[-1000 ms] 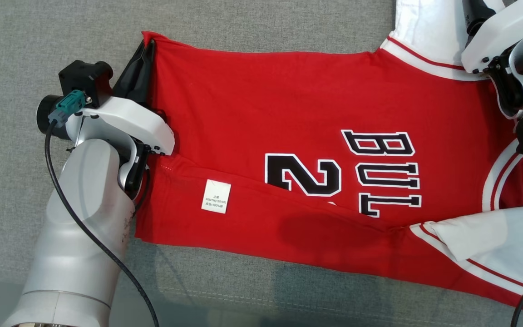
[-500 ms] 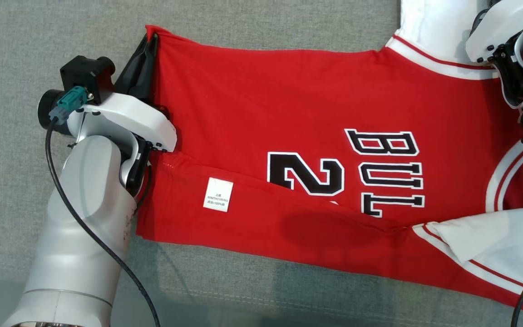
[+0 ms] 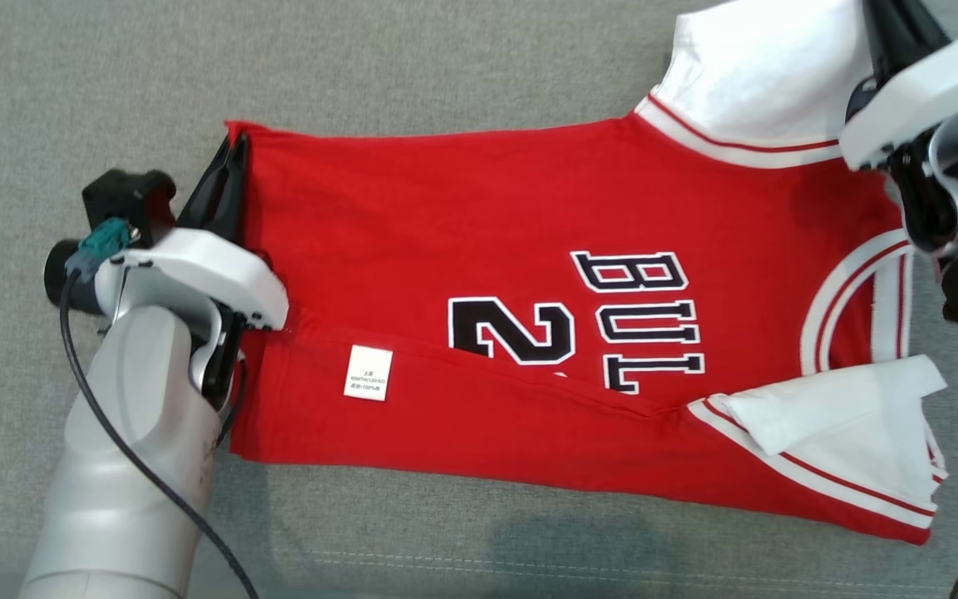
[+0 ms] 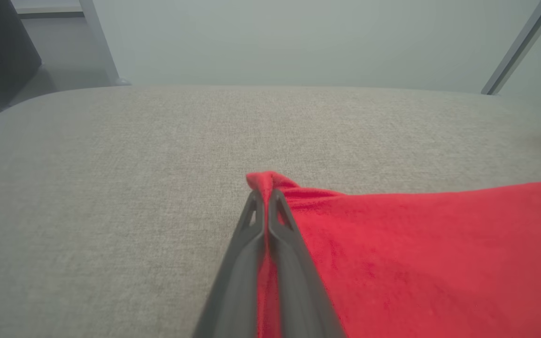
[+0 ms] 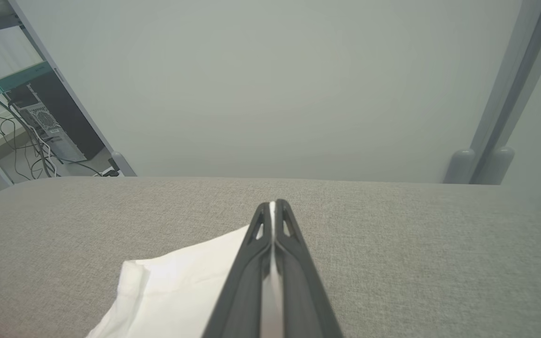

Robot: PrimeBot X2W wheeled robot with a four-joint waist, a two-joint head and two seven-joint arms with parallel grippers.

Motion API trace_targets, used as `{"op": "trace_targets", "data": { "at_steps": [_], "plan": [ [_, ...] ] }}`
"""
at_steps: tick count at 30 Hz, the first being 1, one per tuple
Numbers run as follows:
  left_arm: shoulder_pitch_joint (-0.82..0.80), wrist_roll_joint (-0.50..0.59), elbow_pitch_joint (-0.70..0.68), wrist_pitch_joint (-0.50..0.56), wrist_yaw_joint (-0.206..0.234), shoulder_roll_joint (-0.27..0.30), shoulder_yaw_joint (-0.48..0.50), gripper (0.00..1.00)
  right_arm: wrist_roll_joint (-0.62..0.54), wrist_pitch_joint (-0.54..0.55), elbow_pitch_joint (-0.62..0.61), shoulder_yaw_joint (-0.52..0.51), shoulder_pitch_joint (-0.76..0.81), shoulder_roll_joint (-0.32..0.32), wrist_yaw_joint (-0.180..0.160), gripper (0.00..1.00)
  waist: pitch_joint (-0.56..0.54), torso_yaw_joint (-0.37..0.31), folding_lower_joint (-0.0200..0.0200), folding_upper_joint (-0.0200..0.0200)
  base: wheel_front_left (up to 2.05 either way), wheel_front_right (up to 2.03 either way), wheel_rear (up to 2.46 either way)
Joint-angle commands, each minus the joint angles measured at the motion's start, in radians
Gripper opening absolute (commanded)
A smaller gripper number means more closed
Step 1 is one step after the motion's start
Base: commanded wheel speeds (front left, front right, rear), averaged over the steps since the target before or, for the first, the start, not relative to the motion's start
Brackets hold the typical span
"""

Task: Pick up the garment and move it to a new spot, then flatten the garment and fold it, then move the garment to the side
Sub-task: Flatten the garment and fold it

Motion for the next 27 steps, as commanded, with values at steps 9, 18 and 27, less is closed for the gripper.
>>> {"op": "trace_targets", "data": {
  "at_steps": [9,18,27],
  "plan": [
    [0.13,-0.002,-0.027,-0.005,-0.006,0.052,0.058,0.0,0.115,-0.014,-0.166,0.043,0.186,-0.07,0.003,0.0,-0.119,-0.041,0.0,0.0,0.0,0.0,0.0],
    [0.229,-0.017,-0.005,-0.005,-0.007,0.052,0.059,0.0,0.224,-0.014,-0.289,0.136,0.389,-0.132,0.003,0.0,-0.212,-0.062,0.0,0.0,0.0,0.0,0.0],
    [0.311,-0.04,0.027,-0.005,-0.007,0.056,0.043,0.0,0.316,-0.014,-0.361,0.18,0.535,-0.181,0.003,0.0,-0.269,-0.091,0.0,0.0,0.0,0.0,0.0]
  ]
}}
